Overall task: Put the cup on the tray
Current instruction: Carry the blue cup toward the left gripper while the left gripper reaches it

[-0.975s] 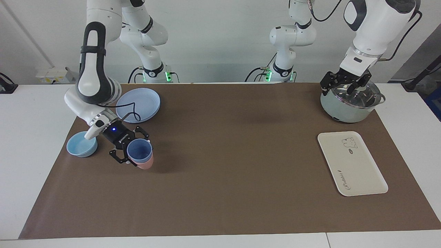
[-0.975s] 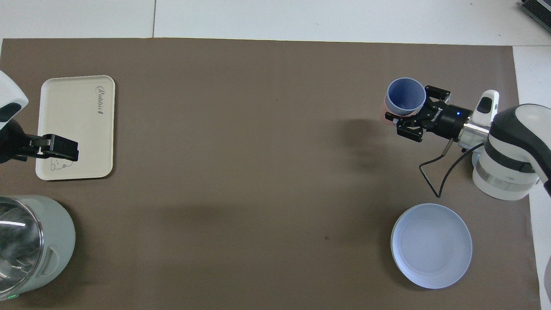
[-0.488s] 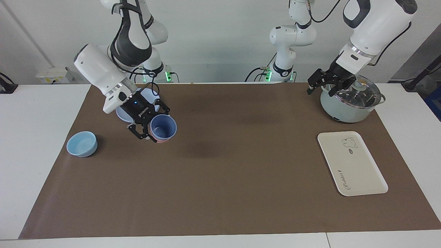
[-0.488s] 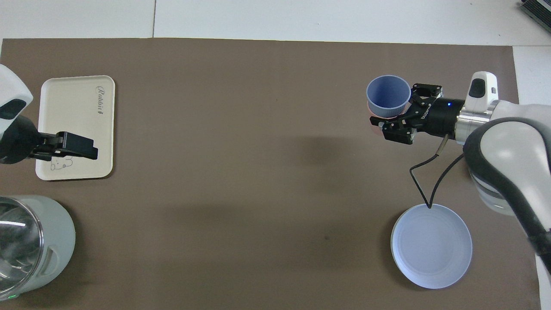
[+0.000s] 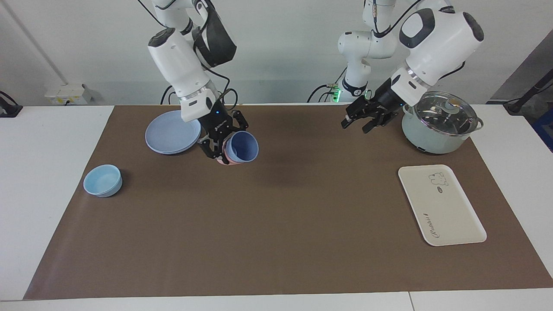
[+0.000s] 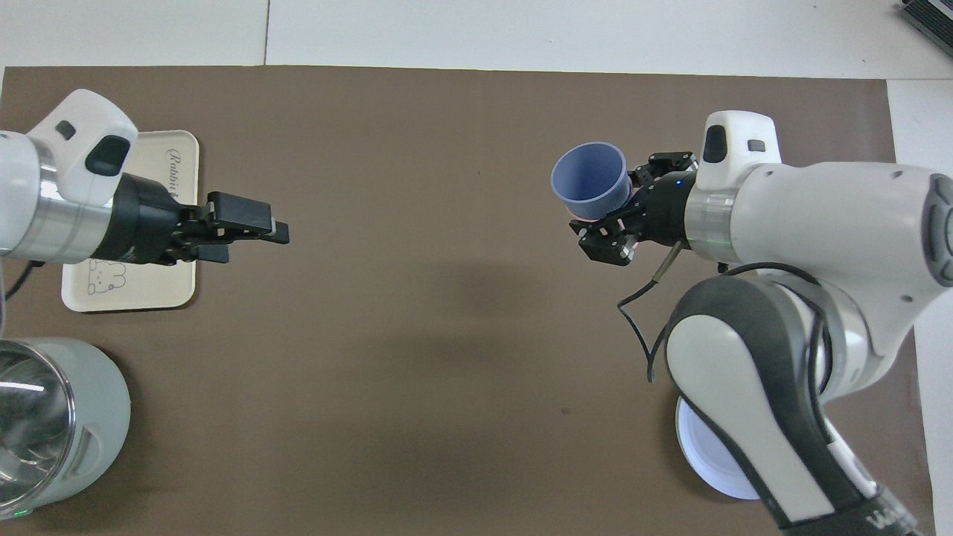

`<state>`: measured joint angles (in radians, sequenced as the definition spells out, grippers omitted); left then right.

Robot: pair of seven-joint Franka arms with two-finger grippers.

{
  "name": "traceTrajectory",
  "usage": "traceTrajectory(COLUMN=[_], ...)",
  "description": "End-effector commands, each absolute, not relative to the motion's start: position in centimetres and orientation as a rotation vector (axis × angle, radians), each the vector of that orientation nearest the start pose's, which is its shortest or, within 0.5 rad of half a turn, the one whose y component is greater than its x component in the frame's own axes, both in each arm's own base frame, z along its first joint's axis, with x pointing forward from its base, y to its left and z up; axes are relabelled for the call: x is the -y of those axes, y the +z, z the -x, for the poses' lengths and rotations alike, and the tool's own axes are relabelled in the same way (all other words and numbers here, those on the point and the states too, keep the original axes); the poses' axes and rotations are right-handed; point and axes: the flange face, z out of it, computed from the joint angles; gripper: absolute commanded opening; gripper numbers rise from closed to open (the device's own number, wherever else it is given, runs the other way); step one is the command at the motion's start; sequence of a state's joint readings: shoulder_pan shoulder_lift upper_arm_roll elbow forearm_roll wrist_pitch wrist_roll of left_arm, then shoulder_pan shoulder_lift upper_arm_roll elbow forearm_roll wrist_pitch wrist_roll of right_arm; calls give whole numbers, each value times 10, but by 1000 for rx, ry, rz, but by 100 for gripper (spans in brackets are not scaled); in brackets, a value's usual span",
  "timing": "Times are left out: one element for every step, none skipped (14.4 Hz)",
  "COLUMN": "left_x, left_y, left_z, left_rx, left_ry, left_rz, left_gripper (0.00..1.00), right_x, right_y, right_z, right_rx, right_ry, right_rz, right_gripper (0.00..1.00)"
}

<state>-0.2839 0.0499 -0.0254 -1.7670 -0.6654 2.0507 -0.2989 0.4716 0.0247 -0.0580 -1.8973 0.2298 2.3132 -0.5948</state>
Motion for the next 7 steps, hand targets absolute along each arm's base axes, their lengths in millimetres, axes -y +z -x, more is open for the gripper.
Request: traceTrajectory(left_x=[251,262,275,291,303,310,314], left_y=[547,545,540,538,534,534,534], left_z=[-577,-577,-575,-567,-561,-557,-555], left_rx=[-415,-437,-434,-406,-383,-369,-361], left_ry=[89,99,88,73,58,52,47], left_rz=[-2331,-2284,-2271,-2274,-2280,-2282,-2282], left_gripper=[88,83,79,78,76,75,73], right_x=[-271,-277,-281,-285,-289,-292,-294], right_y=[541,541,540,541,541,536,536], right_z=[-543,-541,-539,-538,-537,-537,-537], right_rx=[1310,1317,1318,1332,1346,1353,1346], right_ry=[-562,-560,-558,-561,-564,-553,-552], right_rz=[2705,2720,2727,2724,2722,2722,2723], right_gripper=[0,0,0,0,0,0,0])
